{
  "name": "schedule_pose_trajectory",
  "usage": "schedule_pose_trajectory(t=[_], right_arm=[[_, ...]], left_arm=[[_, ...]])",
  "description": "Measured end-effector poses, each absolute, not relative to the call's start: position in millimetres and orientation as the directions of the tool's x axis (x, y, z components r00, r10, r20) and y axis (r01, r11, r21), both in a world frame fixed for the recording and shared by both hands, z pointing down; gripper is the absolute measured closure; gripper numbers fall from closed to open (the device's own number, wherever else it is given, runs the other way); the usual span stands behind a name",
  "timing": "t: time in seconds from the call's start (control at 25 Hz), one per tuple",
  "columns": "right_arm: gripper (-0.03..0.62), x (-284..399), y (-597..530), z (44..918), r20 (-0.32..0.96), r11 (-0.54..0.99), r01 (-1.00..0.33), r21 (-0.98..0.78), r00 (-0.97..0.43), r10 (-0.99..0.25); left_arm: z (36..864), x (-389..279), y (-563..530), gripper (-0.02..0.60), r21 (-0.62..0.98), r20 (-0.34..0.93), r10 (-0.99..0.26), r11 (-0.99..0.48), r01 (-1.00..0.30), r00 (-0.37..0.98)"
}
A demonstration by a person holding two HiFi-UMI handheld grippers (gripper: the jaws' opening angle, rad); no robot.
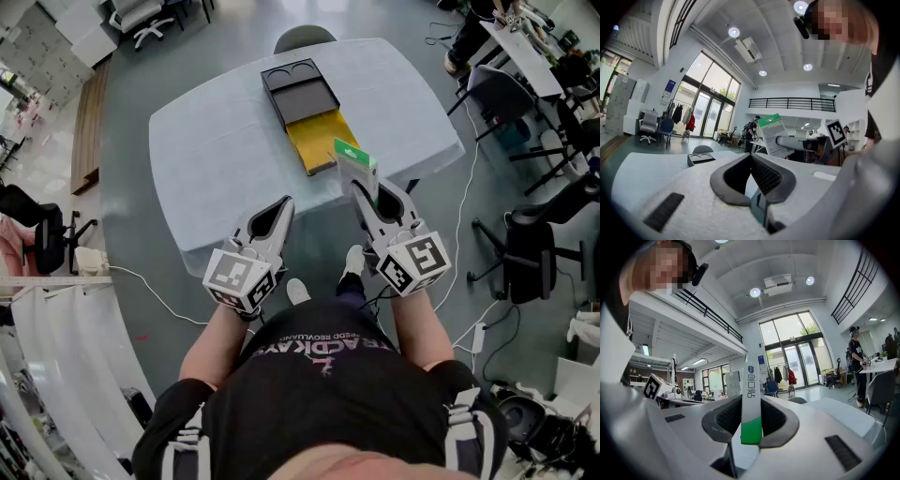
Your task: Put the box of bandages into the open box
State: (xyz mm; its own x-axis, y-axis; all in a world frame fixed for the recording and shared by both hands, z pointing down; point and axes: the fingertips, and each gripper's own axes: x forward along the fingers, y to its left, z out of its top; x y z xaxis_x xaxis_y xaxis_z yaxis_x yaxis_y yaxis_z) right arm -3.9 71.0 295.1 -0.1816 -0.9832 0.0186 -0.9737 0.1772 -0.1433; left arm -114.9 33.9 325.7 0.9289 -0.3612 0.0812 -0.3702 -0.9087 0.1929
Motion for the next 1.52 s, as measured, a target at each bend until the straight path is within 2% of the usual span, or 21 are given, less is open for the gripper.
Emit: schedule_pose_trajectory(t=[1.12, 1.52], right_arm=[[0.503, -13, 66, 290, -0.011, 0.221, -0.967, -0.13, -0.222, -0.975], [0.503, -5, 38, 291, -0.006, 0.282, -0.948, -0.146, -0.284, -0.959]], left_arm=[[329, -110, 37, 0.566, 0.176, 0.077, -0.321, -0.927, -0.33, 0.944], [324, -106, 22, 0.565, 0.173, 0.073, -0.382, -0.905, -0.389, 0.921]])
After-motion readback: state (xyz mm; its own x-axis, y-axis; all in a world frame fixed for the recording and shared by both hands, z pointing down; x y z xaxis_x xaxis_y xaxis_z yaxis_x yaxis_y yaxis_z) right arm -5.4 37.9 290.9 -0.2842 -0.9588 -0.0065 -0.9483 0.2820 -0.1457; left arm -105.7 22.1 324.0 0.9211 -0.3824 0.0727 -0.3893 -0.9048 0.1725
